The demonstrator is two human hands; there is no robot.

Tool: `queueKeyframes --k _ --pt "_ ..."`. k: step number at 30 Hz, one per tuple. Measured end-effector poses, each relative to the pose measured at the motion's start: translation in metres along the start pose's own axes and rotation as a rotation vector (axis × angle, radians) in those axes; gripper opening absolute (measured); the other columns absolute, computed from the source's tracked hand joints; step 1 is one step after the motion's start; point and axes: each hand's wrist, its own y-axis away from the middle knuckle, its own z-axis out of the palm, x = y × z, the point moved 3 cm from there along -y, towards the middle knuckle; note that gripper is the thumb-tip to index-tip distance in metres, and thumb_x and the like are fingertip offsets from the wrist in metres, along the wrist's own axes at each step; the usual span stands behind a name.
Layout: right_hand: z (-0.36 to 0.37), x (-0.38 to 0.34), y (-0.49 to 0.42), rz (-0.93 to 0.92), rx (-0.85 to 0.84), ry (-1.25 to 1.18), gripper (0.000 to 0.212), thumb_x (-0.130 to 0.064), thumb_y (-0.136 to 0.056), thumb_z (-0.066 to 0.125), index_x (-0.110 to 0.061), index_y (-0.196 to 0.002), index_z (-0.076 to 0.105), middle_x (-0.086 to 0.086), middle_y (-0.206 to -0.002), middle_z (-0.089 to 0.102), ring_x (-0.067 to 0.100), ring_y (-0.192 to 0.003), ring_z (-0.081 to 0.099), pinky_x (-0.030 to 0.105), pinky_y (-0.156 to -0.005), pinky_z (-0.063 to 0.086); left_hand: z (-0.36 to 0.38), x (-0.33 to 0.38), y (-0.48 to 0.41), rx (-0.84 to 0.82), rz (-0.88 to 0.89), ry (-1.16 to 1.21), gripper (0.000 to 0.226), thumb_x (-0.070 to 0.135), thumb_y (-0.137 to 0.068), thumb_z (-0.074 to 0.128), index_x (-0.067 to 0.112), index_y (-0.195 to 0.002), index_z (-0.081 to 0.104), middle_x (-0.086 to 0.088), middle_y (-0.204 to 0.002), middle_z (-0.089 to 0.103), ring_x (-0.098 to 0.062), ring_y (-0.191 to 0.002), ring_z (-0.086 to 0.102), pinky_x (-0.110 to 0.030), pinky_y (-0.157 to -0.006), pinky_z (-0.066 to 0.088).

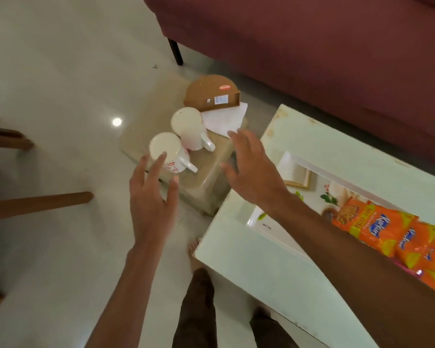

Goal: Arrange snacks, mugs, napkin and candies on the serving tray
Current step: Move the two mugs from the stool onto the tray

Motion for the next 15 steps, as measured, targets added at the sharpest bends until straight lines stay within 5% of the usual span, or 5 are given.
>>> queueKeyframes --k 4,9,15 --pt "0.014 -0.037 -0.068 -0.061 -0.050 0.064 0.072 -0.031 -0.091 0.067 -0.016 -0.151 0.031 0.009 -0.158 0.029 0.029 -0.139 0.038 0.041 -0.101 0.046 -0.003 -0.023 -0.062 -0.113 0.035 -0.013 0.057 0.027 -0.095 0.065 0.022 -0.149 0.046 -0.011 -0.161 0.032 -0.028 -0.147 0.031 -0.034 -0.106 0.034" --pt "0.039 -0.054 -0.113 -0.140 -0.227 0.209 0.101 -0.021 -0.078 0.080 -0.019 -0.156 0.017 0.010 -0.158 0.021 0.032 -0.136 0.035 0.042 -0.085 0.054 0.008 -0.046 -0.101 -0.401 0.109 -0.164 0.072 0.047 -0.089 0.066 0.028 -0.152 0.036 -0.005 -0.165 0.023 -0.029 -0.149 0.026 -0.051 -0.100 0.044" --pt "0.068 -0.055 -0.135 -0.110 -0.316 0.315 0.103 -0.029 -0.078 0.080 -0.032 -0.156 0.014 0.009 -0.155 0.025 0.035 -0.126 0.042 0.044 -0.079 0.051 0.015 -0.058 -0.116 -0.472 0.191 -0.126 0.079 0.043 -0.079 0.077 0.027 -0.146 0.038 -0.003 -0.146 0.045 -0.027 -0.125 0.054 -0.040 -0.085 0.052"
